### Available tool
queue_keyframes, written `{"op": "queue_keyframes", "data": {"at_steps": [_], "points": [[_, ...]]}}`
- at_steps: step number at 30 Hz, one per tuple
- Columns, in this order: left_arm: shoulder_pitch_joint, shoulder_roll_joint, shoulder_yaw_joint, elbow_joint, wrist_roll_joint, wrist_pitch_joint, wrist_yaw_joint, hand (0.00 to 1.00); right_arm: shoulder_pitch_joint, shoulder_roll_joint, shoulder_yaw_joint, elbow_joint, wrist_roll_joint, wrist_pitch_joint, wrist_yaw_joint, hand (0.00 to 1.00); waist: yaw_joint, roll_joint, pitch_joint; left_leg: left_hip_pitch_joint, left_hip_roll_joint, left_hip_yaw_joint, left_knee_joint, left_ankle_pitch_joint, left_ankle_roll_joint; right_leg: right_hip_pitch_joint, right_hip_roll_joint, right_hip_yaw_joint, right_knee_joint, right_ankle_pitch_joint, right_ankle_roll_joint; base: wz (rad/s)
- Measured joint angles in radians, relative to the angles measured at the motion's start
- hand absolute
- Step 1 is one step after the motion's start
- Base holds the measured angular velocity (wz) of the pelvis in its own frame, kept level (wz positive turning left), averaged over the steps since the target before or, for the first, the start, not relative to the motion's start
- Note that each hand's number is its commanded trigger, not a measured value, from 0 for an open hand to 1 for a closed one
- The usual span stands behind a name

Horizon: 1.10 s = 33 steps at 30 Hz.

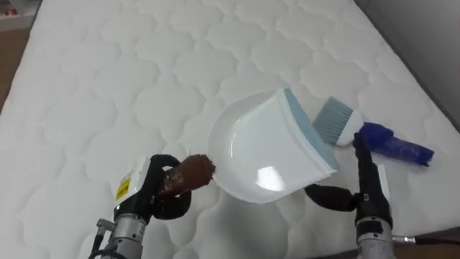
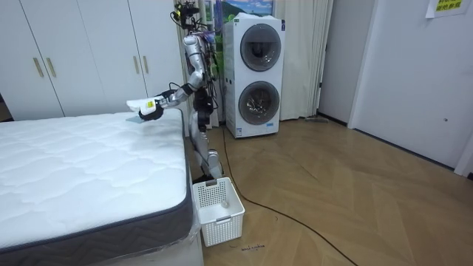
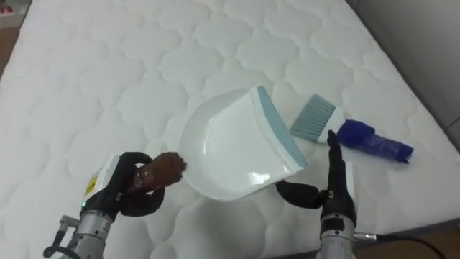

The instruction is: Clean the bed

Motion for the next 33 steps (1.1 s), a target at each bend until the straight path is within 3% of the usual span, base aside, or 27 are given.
{"op": "queue_keyframes", "data": {"at_steps": [4,8,10,12,14,17,18,23,26,29,33], "points": [[0.012,0.001,0.004,0.107,-0.052,0.000,-0.018,0.00,0.008,-0.001,-0.003,0.083,0.001,0.005,0.019,0.00,0.004,-0.001,0.0000,0.014,0.008,0.020,-0.010,0.000,0.000,0.013,0.006,-0.002,-0.012,0.002,-0.003,-0.09],[0.024,-0.002,0.017,0.283,-0.162,0.002,-0.045,0.00,0.000,-0.001,-0.009,0.231,0.027,0.008,0.064,0.00,0.006,-0.002,-0.0010,0.031,0.016,0.019,-0.014,0.000,0.000,0.035,0.010,-0.017,-0.034,0.007,-0.010,-0.12],[0.031,-0.009,0.045,0.364,-0.223,0.002,-0.067,0.00,0.005,-0.001,-0.010,0.305,0.031,0.012,0.082,0.00,0.004,-0.005,-0.0005,0.040,0.020,0.019,-0.016,0.000,0.000,0.048,0.013,-0.019,-0.044,0.008,-0.012,-0.02],[0.035,-0.015,0.085,0.443,-0.294,0.009,-0.095,0.00,0.019,0.001,-0.014,0.370,0.031,0.040,0.113,0.00,0.006,-0.014,0.0000,0.042,0.022,0.019,-0.016,0.000,0.000,0.053,0.014,-0.023,-0.052,0.009,-0.013,0.05],[0.048,-0.017,0.111,0.471,-0.358,0.009,-0.117,0.00,0.021,0.004,-0.018,0.412,0.027,0.043,0.131,0.00,0.007,-0.018,0.0011,0.041,0.023,0.020,-0.018,0.000,0.000,0.051,0.014,-0.025,-0.052,0.009,-0.013,0.00],[0.057,-0.027,0.148,0.529,-0.457,0.008,-0.150,0.00,0.018,0.008,-0.022,0.505,0.033,0.045,0.150,0.00,0.015,-0.027,-0.0052,0.045,0.024,0.020,-0.018,0.000,0.000,0.056,0.014,-0.029,-0.056,0.009,-0.014,-0.01],[0.059,-0.037,0.169,0.543,-0.485,0.008,-0.153,0.00,0.019,0.014,-0.031,0.527,0.035,0.051,0.154,0.00,0.018,-0.031,-0.0094,0.046,0.025,0.022,-0.018,0.000,0.000,0.061,0.014,-0.032,-0.069,0.011,-0.015,0.00],[0.053,-0.073,0.231,0.627,-0.593,-0.014,-0.184,0.00,0.031,0.046,-0.089,0.614,0.037,0.064,0.166,0.00,0.041,-0.033,-0.0128,0.079,0.033,0.023,-0.037,0.000,0.000,0.106,0.018,-0.042,-0.104,0.023,-0.016,0.01],[0.053,-0.102,0.299,0.645,-0.597,-0.022,-0.197,0.00,0.043,0.059,-0.128,0.629,0.033,0.082,0.174,0.00,0.048,-0.038,-0.0137,0.083,0.032,0.023,-0.039,0.000,0.000,0.107,0.013,-0.066,-0.100,0.023,-0.016,0.00],[0.055,-0.111,0.350,0.661,-0.634,-0.020,-0.215,0.00,0.048,0.068,-0.175,0.644,0.029,0.100,0.175,0.00,0.056,-0.043,-0.0074,0.095,0.033,0.021,-0.039,0.000,-0.001,0.120,0.012,-0.072,-0.101,0.024,-0.018,-0.01],[0.059,-0.117,0.458,0.700,-0.634,-0.009,-0.237,0.00,0.056,0.070,-0.284,0.684,-0.009,0.139,0.175,0.00,0.060,-0.041,-0.0103,0.100,0.043,0.016,-0.052,-0.011,-0.017,0.119,0.019,-0.080,-0.098,0.026,-0.020,0.05]]}}
